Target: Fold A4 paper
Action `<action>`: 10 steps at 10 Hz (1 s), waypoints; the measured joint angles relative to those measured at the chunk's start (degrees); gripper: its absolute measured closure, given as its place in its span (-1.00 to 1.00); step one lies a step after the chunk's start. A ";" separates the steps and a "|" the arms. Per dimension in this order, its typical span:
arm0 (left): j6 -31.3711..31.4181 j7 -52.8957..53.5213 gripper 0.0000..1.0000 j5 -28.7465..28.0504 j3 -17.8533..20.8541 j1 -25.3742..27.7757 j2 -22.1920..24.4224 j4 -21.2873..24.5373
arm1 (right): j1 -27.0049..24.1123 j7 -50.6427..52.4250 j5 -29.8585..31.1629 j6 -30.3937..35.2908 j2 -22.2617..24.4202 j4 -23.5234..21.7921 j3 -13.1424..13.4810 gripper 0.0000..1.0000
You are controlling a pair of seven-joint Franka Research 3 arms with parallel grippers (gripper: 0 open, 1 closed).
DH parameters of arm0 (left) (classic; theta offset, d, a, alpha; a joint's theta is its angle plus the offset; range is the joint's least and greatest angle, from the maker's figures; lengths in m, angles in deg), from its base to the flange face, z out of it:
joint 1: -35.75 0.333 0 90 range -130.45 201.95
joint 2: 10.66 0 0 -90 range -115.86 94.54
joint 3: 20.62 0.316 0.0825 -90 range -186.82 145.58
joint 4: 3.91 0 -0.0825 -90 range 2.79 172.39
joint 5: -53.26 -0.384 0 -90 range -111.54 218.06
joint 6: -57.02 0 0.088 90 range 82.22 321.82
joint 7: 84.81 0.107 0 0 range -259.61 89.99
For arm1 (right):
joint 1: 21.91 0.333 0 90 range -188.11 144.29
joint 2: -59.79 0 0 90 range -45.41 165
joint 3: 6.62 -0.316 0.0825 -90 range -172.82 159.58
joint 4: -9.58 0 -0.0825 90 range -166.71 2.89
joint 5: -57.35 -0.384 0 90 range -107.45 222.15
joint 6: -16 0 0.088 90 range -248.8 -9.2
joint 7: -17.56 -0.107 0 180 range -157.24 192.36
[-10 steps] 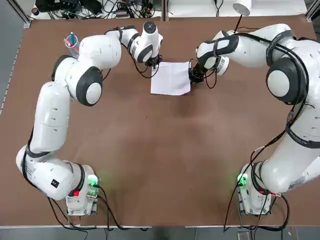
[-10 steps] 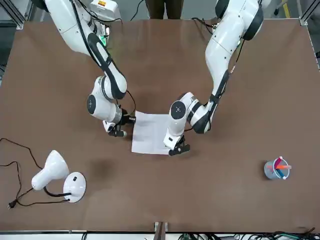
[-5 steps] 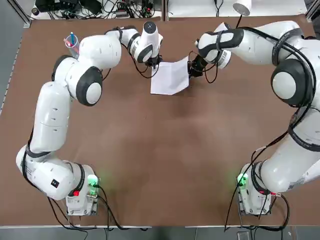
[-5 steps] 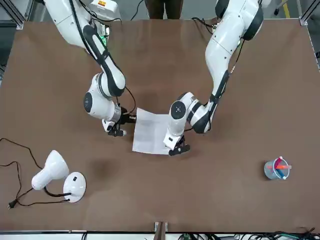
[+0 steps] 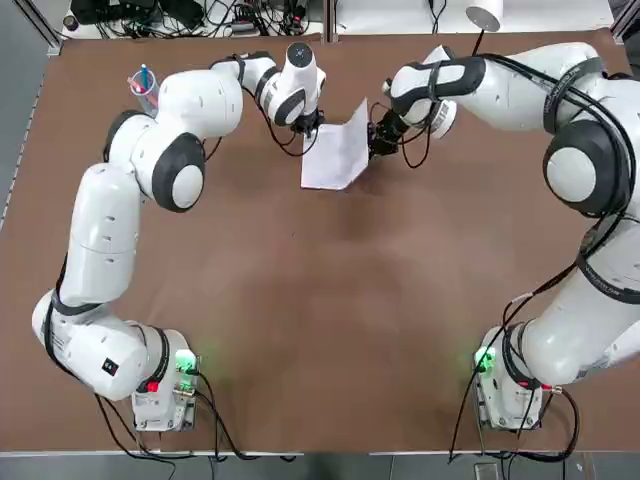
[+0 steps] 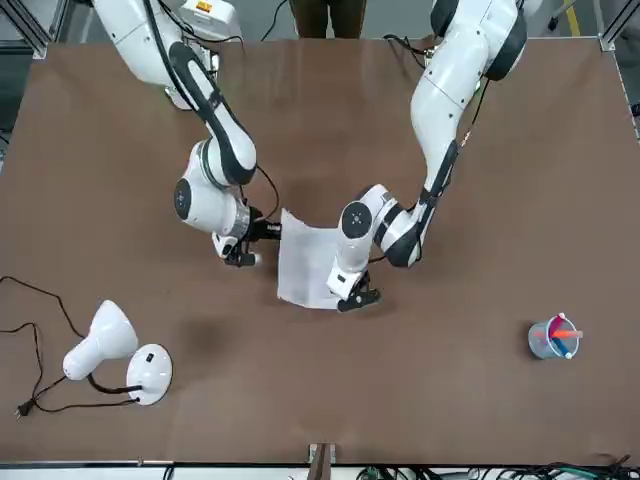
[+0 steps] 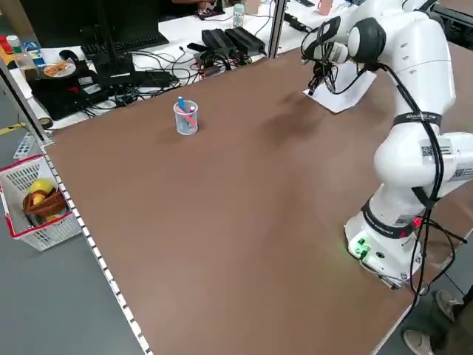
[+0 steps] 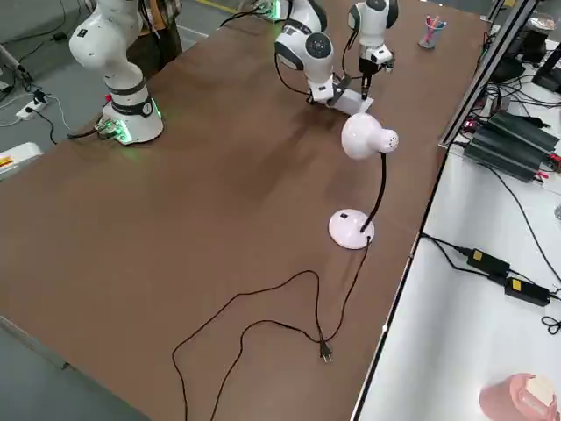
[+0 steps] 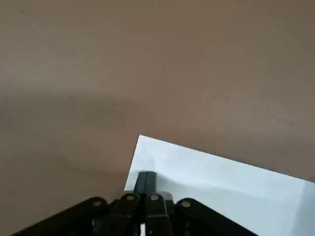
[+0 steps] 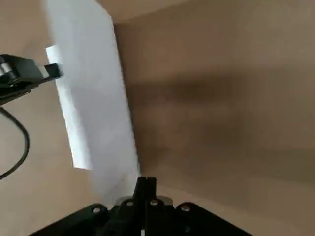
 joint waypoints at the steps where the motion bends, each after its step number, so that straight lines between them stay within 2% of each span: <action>1: 0.01 -0.01 0.98 0.00 0.00 0.00 0.00 0.00 | 0.00 0.03 -0.89 -0.13 0.01 0.12 -0.61 0.95; 6: 0.25 -0.02 0.98 0.00 0.03 0.00 0.06 0.16 | 1.48 0.20 -6.91 -1.91 -0.12 2.45 -1.85 0.94; 10: 1.16 -0.04 0.98 0.00 0.10 -0.01 0.05 0.30 | 3.98 0.26 -7.96 -4.57 -4.20 5.84 -1.99 0.94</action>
